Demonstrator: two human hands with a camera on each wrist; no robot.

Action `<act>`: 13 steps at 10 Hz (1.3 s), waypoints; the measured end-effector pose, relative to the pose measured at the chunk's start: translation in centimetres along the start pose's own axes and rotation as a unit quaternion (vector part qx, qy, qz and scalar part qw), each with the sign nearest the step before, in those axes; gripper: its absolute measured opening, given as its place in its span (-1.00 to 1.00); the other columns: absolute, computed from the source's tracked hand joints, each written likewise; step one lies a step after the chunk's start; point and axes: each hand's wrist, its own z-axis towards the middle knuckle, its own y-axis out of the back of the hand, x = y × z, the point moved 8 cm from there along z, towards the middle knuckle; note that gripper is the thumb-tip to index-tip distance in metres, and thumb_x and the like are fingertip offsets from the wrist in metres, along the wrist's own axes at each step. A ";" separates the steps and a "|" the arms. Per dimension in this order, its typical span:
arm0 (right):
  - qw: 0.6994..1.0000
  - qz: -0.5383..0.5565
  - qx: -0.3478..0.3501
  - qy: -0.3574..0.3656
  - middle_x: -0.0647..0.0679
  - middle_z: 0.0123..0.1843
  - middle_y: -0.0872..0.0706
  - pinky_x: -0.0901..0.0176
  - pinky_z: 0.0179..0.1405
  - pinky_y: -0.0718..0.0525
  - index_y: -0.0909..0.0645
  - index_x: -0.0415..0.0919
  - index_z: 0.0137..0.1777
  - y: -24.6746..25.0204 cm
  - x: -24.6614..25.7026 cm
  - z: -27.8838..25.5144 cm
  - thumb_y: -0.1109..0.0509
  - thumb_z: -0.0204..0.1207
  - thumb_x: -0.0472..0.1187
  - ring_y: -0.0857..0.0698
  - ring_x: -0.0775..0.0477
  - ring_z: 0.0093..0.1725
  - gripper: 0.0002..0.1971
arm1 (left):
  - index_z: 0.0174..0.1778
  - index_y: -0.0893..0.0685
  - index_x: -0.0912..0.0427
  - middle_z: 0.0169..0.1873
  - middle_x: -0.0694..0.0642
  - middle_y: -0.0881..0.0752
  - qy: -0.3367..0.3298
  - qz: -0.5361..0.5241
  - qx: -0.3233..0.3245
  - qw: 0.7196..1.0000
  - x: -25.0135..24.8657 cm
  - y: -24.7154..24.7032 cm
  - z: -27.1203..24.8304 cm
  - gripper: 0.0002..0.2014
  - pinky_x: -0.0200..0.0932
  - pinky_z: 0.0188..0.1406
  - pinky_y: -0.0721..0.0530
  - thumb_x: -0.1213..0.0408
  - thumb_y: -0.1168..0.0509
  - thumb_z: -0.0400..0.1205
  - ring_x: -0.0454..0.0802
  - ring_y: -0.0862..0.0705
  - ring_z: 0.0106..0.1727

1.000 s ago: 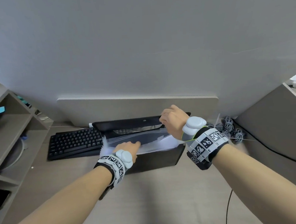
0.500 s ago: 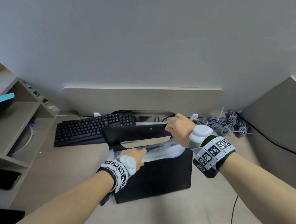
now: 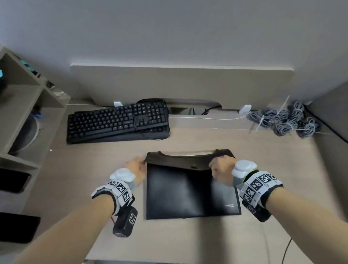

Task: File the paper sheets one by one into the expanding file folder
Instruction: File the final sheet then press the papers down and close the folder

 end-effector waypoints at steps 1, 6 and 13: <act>0.998 0.050 0.007 -0.049 0.00 0.07 -0.79 0.05 0.08 -0.73 -0.74 -0.06 -0.01 -1.3 -0.3 -1.1 -0.16 0.36 -0.20 -0.74 -0.17 0.09 -0.66 | -0.01 -0.54 0.23 -0.36 0.23 -0.68 0.109 -0.224 0.061 0.967 2.9 -0.2 1.9 -0.89 -0.02 -0.29 -0.57 0.39 -0.10 0.69 0.19 -0.64 -0.30; 0.927 0.225 0.011 -0.301 -0.12 -0.10 -0.73 -0.07 -0.04 -0.75 -0.36 -0.10 0.10 -9.8 -10.5 -0.1 -0.42 0.37 0.11 -0.77 -0.20 -0.18 -0.55 | 0.31 -0.41 0.23 0.02 0.13 -0.63 0.077 0.158 0.147 0.973 1.9 -7.2 4.4 -0.57 -0.07 -0.09 -0.58 0.05 -0.28 0.65 0.14 -0.64 -0.06; 0.954 0.240 -0.104 -0.150 -0.23 0.34 -0.33 -0.09 0.32 -0.57 -0.15 0.07 0.62 -1.2 -22.2 9.0 -0.37 0.51 -0.25 -0.55 -0.37 0.20 -0.27 | 0.65 0.15 -0.24 0.54 0.14 -0.29 0.076 0.197 0.046 0.976 -14.0 -11.6 14.1 -0.05 0.32 0.37 -0.50 -0.05 -0.41 0.53 0.22 -0.31 0.52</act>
